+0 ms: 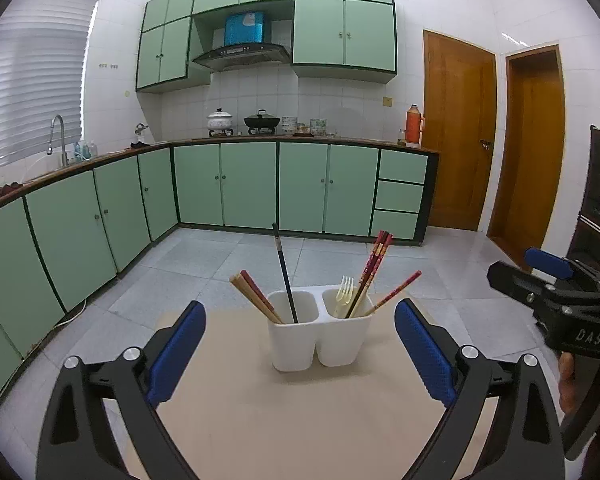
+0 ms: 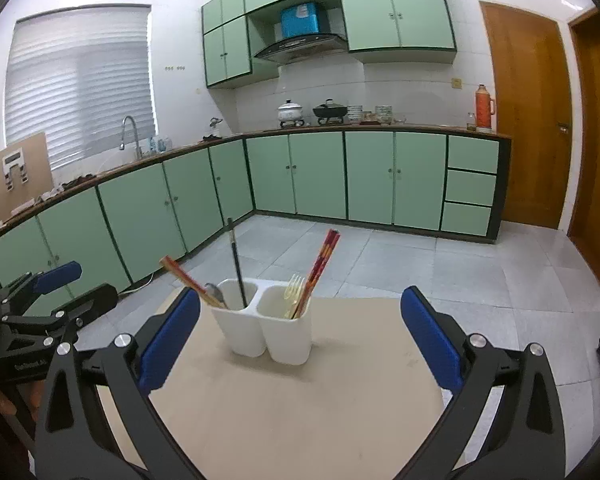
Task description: Organize utensils
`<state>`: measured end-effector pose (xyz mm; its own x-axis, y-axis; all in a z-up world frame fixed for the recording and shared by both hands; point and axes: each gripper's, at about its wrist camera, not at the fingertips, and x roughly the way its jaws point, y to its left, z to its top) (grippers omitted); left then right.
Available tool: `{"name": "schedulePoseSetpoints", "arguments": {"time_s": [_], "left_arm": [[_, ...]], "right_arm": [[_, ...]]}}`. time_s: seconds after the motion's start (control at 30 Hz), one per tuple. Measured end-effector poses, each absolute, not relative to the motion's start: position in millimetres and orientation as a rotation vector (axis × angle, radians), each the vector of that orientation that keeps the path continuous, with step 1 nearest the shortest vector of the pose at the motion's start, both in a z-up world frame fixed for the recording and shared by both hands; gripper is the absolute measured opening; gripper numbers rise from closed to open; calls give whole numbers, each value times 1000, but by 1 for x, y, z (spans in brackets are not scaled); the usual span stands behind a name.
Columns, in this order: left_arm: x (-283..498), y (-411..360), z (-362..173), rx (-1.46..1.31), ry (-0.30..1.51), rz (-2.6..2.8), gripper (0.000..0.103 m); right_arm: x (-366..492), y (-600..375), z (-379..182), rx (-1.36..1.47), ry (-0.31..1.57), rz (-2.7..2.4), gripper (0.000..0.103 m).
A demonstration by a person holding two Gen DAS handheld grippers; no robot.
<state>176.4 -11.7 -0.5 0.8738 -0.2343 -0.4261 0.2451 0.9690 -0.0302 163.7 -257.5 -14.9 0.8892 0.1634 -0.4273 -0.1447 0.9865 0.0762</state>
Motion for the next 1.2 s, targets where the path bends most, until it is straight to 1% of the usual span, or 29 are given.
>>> {"name": "schedulePoseSetpoints", "arguments": {"time_s": [0.43, 1.2], "left_arm": [[154, 4, 4, -10, 421, -240, 97], [146, 11, 8, -18, 401, -229, 97]], "right_arm": [[150, -235, -3, -4, 453, 213, 98], [145, -226, 1, -19, 439, 220, 98]]}}
